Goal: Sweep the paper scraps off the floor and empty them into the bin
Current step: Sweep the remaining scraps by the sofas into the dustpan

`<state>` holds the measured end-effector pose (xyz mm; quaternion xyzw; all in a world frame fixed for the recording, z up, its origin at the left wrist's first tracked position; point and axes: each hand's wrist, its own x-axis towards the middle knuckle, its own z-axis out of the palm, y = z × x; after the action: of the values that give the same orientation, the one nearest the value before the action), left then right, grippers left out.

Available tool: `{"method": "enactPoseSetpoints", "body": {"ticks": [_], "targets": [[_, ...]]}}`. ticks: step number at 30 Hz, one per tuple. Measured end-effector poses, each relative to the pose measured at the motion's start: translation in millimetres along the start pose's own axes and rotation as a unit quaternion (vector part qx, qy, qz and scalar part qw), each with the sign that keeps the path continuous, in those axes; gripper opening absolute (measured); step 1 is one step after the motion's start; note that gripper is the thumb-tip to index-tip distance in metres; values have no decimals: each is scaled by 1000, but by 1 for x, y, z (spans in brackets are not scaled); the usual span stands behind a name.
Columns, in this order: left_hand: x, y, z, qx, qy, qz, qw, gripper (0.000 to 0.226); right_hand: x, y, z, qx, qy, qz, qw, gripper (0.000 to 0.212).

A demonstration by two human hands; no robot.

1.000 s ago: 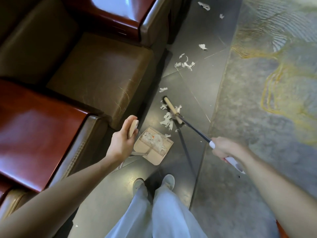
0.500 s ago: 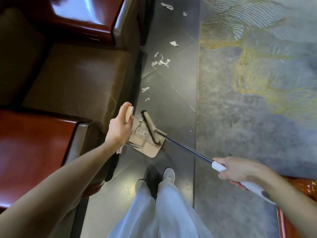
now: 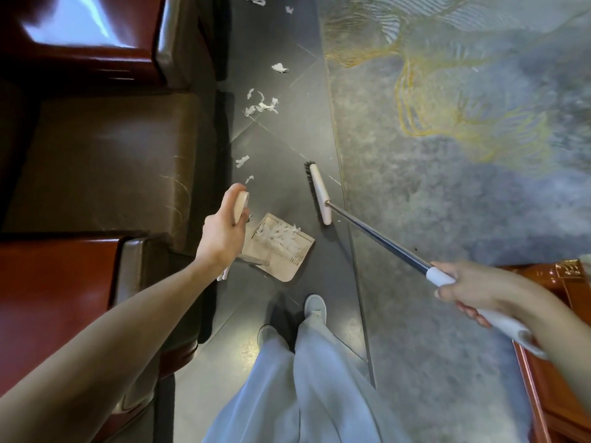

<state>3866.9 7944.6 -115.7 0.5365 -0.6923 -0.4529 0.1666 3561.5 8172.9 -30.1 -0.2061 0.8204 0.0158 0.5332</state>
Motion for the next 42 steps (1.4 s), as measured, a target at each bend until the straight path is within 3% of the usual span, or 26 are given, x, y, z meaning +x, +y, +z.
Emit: {"method": "enactPoseSetpoints", "body": {"ticks": [3,5,7,14,19,27,32,38,42], "targets": [[-2,2,3,9,-3,-4,1000,46,15,-6,7,-58,66,1,996,34],[-4,3,3,20,-7,-3,1000,46,27,-22,17,-92,94,14,991,16],[-6,1,3,31,-14,-3,999,46,38,-36,31,-147,94,22,984,24],[9,4,9,33,-6,-11,999,45,47,-59,73,-202,-46,-11,978,28],[5,-1,6,34,-10,-10,999,48,28,-55,57,-190,-97,-28,977,62],[-8,-7,-14,17,22,-34,999,46,18,-65,8,-122,-83,-40,988,40],[-9,-13,-29,-20,59,-83,995,44,38,-125,-19,-149,-53,-66,985,34],[0,-12,-37,-39,154,-159,974,41,101,-244,-55,-261,-52,-129,955,19],[8,-17,-40,-33,200,-179,963,37,144,-316,-70,-237,-56,-152,958,14]]}}
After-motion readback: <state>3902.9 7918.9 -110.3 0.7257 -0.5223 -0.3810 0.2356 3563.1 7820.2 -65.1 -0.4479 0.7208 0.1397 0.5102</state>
